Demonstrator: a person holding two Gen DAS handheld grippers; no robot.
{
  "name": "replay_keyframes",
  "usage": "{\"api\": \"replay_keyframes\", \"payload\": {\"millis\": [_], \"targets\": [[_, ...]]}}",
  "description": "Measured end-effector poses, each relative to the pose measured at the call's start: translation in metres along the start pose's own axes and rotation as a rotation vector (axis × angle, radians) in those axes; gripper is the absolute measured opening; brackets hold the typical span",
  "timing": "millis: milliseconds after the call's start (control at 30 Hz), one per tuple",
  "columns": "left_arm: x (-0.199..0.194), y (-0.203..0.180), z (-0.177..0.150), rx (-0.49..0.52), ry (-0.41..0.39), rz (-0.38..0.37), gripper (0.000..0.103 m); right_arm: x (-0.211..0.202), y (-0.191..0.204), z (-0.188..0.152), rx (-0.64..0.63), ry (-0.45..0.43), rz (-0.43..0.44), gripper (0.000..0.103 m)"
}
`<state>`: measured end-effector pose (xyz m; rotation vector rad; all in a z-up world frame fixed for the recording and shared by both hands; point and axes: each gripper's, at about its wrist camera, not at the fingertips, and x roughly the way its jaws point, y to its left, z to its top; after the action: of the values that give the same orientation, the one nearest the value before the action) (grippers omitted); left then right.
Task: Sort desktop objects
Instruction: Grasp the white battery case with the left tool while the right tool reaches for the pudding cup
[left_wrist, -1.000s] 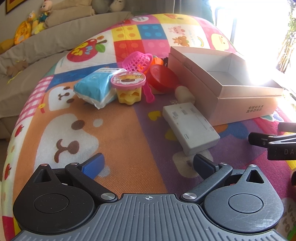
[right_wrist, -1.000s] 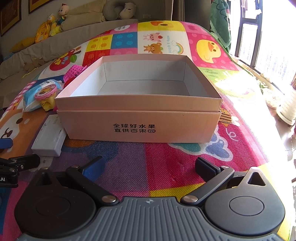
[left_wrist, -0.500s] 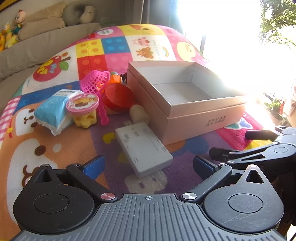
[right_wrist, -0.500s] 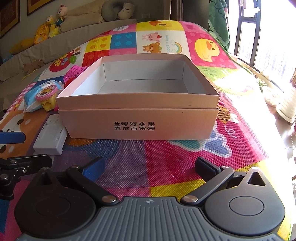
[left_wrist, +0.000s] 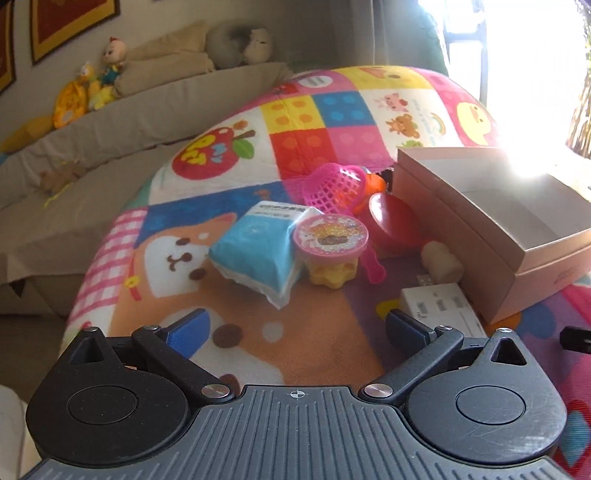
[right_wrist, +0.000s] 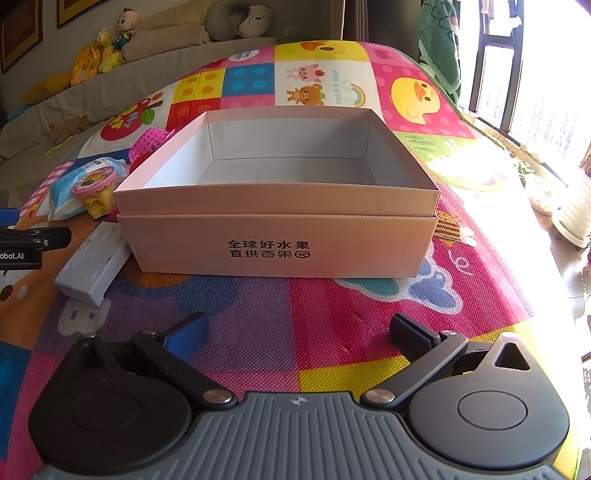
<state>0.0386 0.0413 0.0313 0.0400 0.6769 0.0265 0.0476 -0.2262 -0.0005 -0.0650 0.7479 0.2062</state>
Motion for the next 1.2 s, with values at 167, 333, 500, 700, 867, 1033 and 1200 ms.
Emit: {"api": "replay_keyframes", "payload": {"millis": [167, 333, 500, 700, 867, 1033, 1200], "targets": [[-0.005, -0.033, -0.008, -0.001, 0.029, -0.220, 0.103, 0.000, 0.000, 0.000, 0.000, -0.002, 0.000, 0.103], [0.004, -0.069, -0.014, 0.102, 0.039, -0.179, 0.085, -0.027, -0.004, -0.003, 0.006, -0.129, -0.026, 0.103], [0.004, -0.060, -0.020, 0.092, 0.044, -0.154, 0.053, -0.066, 0.000, 0.022, -0.030, -0.257, -0.008, 0.094], [-0.027, -0.020, -0.045, 0.087, 0.029, -0.129, 0.053, -0.056, 0.061, 0.076, -0.133, -0.200, 0.216, 0.069], [-0.053, 0.023, -0.061, 0.079, 0.007, 0.009, 0.056, -0.012, 0.140, 0.100, -0.282, -0.133, 0.304, 0.068], [-0.060, 0.052, -0.060, -0.001, -0.002, 0.018, 0.072, 0.057, 0.176, 0.119, -0.243, -0.027, 0.257, 0.069], [-0.057, 0.049, -0.063, -0.031, 0.024, -0.027, 0.083, 0.075, 0.181, 0.123, -0.232, 0.017, 0.320, 0.056]]}}
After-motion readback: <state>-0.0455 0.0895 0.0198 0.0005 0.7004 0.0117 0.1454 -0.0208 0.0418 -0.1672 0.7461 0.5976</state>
